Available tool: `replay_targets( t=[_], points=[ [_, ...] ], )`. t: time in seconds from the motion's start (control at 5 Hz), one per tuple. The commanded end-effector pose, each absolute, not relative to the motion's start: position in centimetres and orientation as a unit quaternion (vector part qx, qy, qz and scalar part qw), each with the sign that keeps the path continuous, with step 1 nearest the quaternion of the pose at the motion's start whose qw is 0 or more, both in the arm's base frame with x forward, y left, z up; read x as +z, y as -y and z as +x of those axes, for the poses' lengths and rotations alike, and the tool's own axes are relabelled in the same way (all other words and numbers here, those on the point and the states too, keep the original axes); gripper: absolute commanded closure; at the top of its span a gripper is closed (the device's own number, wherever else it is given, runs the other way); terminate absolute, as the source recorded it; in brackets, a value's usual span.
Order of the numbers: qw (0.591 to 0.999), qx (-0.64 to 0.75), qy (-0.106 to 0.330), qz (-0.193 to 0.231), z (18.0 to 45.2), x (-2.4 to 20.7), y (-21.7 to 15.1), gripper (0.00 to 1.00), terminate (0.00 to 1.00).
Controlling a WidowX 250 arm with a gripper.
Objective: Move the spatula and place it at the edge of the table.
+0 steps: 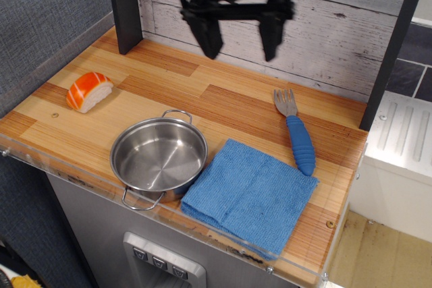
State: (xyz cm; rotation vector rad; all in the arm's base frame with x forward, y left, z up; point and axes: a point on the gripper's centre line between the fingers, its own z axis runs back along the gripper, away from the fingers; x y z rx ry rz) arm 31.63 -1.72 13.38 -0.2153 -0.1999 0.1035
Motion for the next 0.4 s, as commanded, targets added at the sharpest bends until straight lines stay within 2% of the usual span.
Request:
replay_targets(
  t=[0.0, 0.2],
  points=[
    [0.991, -0.009, 0.097, -0.089, 31.03, 17.04, -1.02, 0.0, 0.0],
    [0.991, -0.009, 0.097, -0.089, 31.03, 17.04, -1.02, 0.0, 1.0]
  ],
)
